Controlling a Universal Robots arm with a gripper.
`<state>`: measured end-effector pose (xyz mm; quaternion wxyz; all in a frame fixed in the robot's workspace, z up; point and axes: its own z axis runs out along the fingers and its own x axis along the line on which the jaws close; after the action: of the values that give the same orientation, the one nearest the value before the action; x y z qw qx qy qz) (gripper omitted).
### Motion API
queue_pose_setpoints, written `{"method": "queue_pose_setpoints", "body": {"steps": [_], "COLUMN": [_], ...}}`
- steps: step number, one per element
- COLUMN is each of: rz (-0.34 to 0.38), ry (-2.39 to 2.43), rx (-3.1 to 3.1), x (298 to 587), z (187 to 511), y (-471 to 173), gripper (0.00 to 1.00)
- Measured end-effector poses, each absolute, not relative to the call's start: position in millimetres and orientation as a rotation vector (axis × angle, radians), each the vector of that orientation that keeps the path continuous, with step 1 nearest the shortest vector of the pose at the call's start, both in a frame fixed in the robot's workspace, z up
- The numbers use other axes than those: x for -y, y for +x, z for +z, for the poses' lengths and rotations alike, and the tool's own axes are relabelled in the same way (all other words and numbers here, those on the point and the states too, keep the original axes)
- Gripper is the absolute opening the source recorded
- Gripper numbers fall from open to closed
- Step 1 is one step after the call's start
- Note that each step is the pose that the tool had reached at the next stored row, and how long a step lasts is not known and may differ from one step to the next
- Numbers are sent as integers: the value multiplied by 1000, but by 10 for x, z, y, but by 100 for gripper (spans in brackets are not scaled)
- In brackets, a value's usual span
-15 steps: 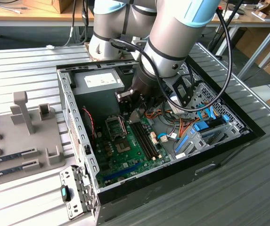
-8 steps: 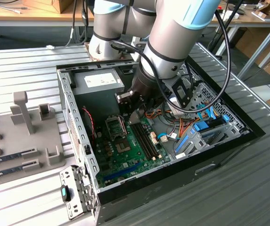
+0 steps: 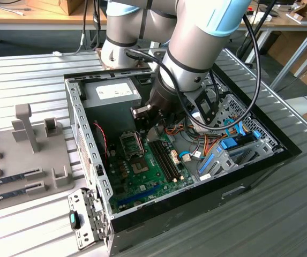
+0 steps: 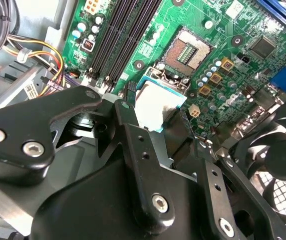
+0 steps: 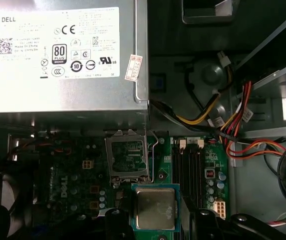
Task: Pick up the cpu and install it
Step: 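Pick up the cpu and move it towards the insertion slot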
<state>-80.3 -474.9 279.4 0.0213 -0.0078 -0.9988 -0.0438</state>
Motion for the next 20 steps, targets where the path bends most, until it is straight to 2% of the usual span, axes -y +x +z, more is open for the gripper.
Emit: {"method": "queue_pose_setpoints", "body": {"steps": [20], "rz": [-133], "ry": [-24], "rx": [3096], "x": [4752], "z": [2709], "y": [-803], "gripper": [47]}}
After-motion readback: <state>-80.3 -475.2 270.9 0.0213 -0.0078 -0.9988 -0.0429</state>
